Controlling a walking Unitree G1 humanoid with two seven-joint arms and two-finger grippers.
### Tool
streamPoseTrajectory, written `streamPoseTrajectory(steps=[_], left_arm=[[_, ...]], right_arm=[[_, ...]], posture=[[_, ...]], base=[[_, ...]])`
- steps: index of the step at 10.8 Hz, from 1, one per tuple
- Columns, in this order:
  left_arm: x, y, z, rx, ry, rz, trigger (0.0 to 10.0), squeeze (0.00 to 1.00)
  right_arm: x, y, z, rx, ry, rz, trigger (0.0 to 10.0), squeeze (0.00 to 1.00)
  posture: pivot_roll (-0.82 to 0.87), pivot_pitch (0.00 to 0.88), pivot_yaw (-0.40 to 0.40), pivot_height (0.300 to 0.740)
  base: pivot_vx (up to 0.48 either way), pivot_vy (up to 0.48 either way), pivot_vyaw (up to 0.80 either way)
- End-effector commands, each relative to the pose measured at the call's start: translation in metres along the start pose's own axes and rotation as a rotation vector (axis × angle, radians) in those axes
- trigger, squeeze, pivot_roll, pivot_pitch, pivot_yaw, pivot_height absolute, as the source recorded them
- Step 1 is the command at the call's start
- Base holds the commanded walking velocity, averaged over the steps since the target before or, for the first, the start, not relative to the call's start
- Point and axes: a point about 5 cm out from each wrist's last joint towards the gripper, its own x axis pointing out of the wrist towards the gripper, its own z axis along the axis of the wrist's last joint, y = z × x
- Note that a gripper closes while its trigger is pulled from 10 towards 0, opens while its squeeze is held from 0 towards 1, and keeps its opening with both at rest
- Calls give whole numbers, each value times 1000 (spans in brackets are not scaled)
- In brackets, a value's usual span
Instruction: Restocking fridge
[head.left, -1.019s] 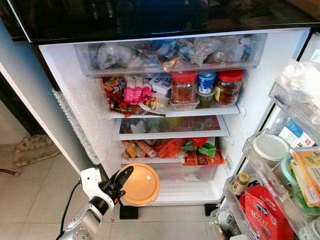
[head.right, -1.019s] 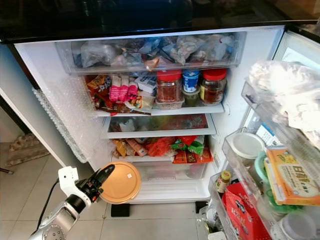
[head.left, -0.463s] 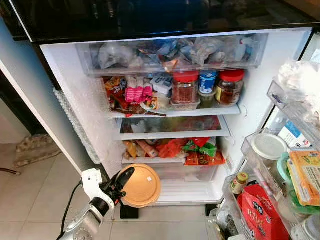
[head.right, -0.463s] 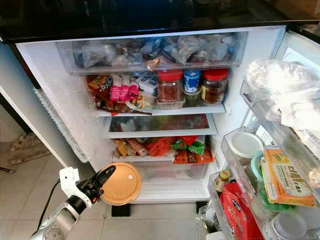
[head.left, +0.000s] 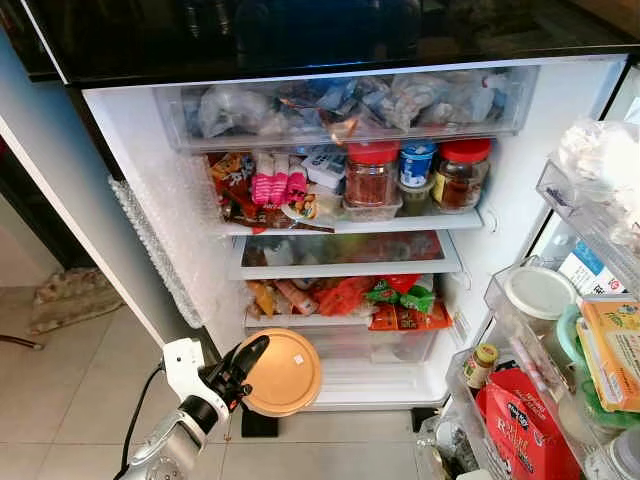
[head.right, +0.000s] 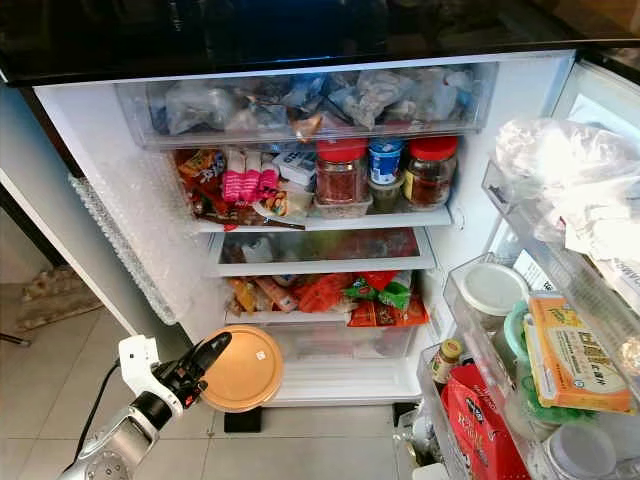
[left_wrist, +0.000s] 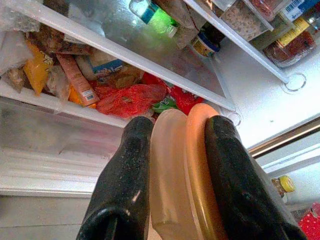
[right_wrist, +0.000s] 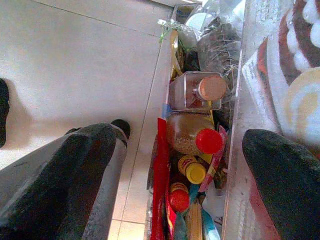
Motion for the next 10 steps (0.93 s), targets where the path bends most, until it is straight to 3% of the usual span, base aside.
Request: streamPoseTrajectory(steps=[1,3,10], left_arm=[[-3,5,-1,36,19,15,10000,0],[-2,5,-1,38,17,17,10000,0],[1,5,-1,31,3,19,10000,0]], right_arm=[[0,-6,-2,-8,9,-21,10000,0],[0,-5,-2,-11,11,-14,10000,0],[0,-4,-2,-14,14,0,10000,0]], posture=[[-48,0,33,740],[-49,0,32,740],[-49,0,26,740]], base=[[0,0,0],[0,0,0],[287,0,0]])
